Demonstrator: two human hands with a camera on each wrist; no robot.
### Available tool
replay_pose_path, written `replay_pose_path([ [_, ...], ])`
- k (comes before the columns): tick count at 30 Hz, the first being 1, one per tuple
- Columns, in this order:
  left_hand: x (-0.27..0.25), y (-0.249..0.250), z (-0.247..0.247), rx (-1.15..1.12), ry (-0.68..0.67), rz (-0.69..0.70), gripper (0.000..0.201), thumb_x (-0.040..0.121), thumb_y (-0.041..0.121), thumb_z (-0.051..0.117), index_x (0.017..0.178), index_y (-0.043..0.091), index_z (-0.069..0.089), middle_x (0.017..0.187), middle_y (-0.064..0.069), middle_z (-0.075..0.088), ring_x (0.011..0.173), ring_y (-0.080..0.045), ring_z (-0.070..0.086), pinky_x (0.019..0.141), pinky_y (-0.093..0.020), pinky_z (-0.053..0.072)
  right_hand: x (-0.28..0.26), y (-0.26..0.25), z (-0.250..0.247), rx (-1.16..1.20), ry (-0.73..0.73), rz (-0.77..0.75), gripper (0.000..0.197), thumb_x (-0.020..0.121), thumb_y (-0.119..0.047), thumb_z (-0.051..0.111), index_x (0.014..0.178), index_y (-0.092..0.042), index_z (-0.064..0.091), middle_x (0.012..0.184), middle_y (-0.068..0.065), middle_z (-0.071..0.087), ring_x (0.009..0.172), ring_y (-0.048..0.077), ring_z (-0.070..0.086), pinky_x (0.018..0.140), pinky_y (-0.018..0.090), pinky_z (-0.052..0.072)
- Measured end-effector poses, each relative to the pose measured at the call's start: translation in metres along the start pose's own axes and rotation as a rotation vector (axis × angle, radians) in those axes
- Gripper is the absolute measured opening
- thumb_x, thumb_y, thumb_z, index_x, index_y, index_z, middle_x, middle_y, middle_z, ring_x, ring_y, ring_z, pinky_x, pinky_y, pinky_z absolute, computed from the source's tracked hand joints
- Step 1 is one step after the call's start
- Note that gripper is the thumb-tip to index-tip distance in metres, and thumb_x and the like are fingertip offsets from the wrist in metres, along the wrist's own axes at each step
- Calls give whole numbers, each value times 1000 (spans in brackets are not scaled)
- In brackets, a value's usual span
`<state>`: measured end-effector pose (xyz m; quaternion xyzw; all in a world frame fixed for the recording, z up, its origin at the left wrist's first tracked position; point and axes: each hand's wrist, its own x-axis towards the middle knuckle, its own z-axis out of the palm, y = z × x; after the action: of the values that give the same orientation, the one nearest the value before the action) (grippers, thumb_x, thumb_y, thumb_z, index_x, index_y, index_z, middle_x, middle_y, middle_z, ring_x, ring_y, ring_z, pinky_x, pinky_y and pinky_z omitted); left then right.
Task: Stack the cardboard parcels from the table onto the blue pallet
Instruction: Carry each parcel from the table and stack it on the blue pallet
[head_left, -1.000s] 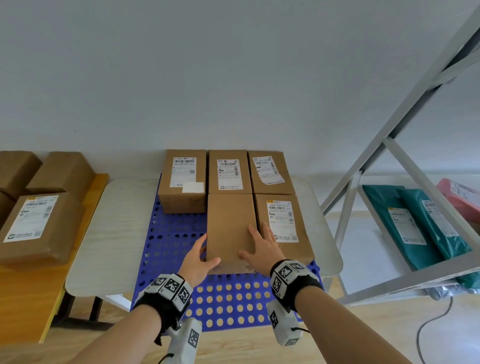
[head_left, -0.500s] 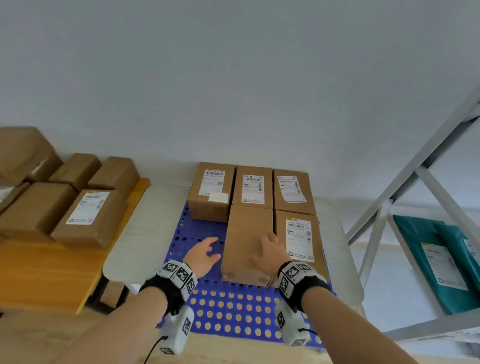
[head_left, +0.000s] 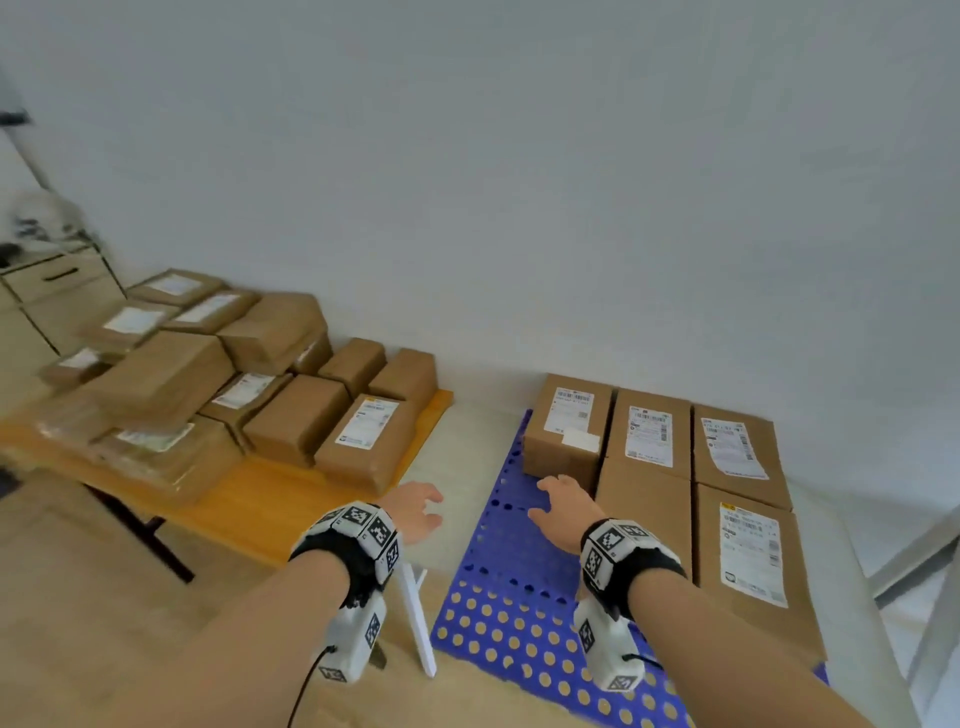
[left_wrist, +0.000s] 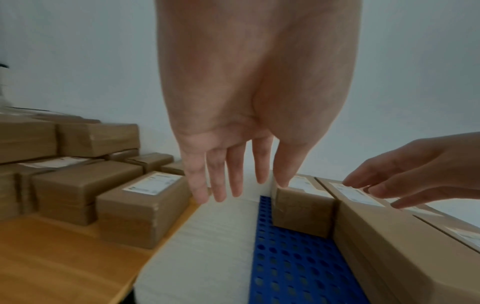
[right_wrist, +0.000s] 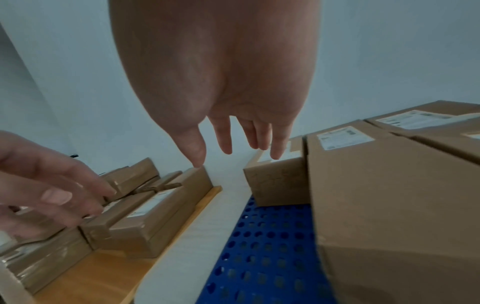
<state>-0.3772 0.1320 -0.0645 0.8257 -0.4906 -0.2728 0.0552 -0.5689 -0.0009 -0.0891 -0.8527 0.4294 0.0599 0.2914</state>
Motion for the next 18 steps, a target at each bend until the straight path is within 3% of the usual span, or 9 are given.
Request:
replay_pose_path([
  [4,-17,-55,-25,65,58,-28,40,96,28,47,135,18,46,141,-1,45,127,-17,45,101,-25,35,8,-54,12,-33,14,-48,48,98,-31,44,141,-11,37,148,11,31,130,28,40,107,37,37],
  [12,-54,-177,-81,110,120,-100,40,97,29,45,136,21,45,143,1,43,127,-19,45,103,-30,39,16,-183,55,-87,44,-97,47,98,-32,43,141,-13,37,146,9,37,131,26,41,108,36,35],
  [18,-76,-262,-120,184,133,-107,40,98,28,45,136,20,44,142,0,45,125,-19,47,103,-31,40,30,-275,84,-108,38,-122,38,97,-29,44,129,-9,49,133,12,51,116,27,53,96,35,45],
])
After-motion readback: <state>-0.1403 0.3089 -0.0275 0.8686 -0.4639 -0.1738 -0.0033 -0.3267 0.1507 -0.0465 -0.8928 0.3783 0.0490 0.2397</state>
